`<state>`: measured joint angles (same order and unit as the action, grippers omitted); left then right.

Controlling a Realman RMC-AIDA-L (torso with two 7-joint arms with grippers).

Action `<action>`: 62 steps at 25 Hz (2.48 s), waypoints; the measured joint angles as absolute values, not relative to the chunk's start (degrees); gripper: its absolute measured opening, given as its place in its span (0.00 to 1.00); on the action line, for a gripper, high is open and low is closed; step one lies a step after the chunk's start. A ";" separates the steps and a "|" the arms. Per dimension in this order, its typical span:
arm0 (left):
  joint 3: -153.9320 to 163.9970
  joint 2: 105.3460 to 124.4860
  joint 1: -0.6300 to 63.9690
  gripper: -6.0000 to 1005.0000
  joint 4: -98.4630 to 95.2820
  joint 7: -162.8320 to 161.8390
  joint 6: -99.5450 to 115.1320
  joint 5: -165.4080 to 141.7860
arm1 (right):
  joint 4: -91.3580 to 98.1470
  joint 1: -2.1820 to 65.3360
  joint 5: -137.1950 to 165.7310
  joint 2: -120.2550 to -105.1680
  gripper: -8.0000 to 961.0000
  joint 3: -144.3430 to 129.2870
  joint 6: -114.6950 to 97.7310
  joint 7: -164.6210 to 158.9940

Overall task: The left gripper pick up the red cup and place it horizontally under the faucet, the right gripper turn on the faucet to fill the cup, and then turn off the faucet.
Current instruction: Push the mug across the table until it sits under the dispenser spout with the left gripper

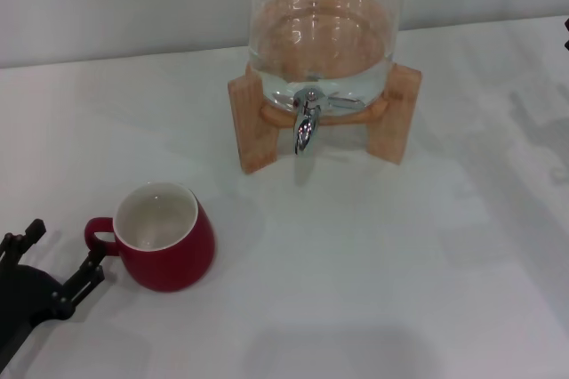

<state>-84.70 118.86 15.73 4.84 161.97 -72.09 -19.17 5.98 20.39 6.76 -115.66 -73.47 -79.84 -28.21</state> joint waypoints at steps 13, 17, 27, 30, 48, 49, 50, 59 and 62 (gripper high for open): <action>-84.92 118.63 15.82 0.87 6.01 161.98 -72.06 -19.16 | 5.98 20.39 6.76 -115.66 0.88 -73.47 -79.81 -28.18; -85.04 118.54 15.92 0.87 6.27 161.99 -72.03 -19.16 | 5.98 20.39 6.76 -115.66 0.88 -73.47 -79.80 -28.19; -85.16 118.39 16.58 0.87 6.56 161.99 -71.33 -18.99 | 5.98 20.39 6.76 -115.67 0.88 -73.47 -79.90 -28.21; -85.17 118.39 16.60 0.87 6.79 161.99 -71.27 -18.82 | 5.98 20.37 6.76 -115.66 0.88 -73.47 -80.09 -28.21; -85.16 118.45 16.62 0.55 6.86 161.98 -71.09 -18.68 | 5.98 20.30 6.76 -115.66 0.88 -73.54 -80.24 -28.21; -85.17 118.46 16.65 0.50 6.86 161.98 -70.91 -18.75 | 5.97 20.30 6.76 -115.67 0.88 -73.55 -80.24 -28.21; -85.16 118.46 16.67 0.47 6.86 161.98 -70.81 -18.87 | 5.97 20.30 6.76 -115.66 0.88 -73.56 -80.24 -28.21; -84.83 118.48 16.98 0.22 6.95 161.99 -70.68 -19.10 | 5.98 20.30 6.76 -115.67 0.88 -73.56 -80.24 -28.22; -84.77 118.48 17.06 0.15 6.95 161.99 -70.62 -19.11 | 5.98 20.30 6.77 -115.67 0.88 -73.56 -80.24 -28.21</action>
